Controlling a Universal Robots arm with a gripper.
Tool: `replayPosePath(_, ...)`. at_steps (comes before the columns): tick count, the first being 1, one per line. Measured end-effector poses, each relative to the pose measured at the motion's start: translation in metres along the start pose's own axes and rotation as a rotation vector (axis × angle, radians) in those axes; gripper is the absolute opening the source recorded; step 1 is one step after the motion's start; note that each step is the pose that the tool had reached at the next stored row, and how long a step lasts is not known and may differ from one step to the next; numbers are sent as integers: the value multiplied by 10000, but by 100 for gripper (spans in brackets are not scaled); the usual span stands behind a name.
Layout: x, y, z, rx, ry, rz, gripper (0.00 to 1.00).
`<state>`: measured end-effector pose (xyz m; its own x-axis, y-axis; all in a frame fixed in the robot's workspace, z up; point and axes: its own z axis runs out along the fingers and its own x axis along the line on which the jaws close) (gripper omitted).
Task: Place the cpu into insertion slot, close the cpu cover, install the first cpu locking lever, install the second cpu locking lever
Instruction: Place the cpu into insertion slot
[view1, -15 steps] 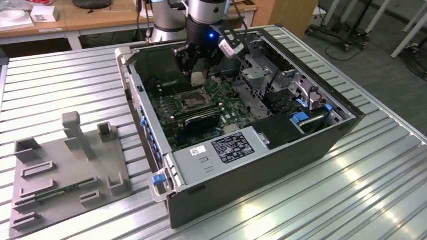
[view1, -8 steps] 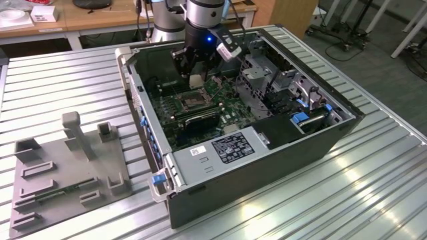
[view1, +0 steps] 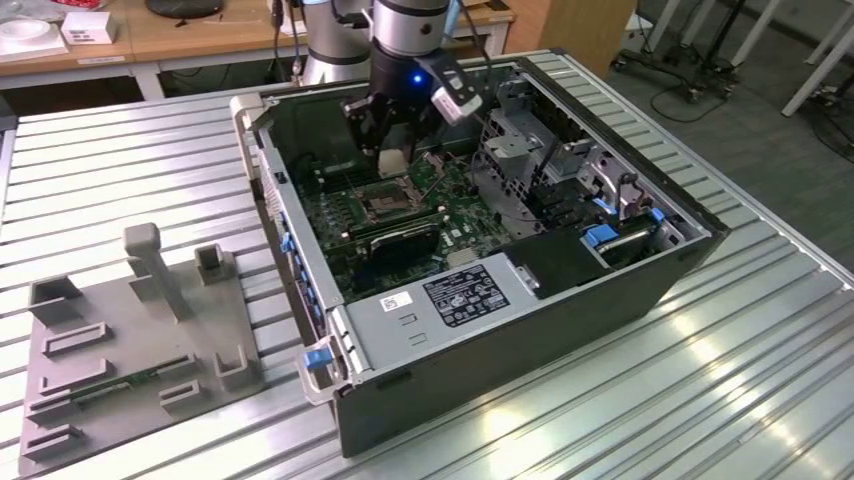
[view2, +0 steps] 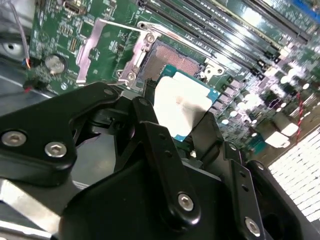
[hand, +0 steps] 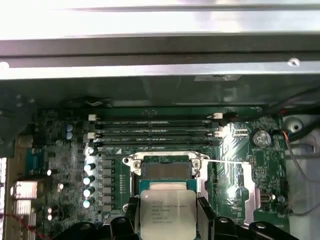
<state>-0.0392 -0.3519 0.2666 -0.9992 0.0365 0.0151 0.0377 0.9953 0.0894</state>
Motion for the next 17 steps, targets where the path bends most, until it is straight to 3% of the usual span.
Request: replayPosePath(17, -1, -5, 61, -45, -276, 3073, 54)
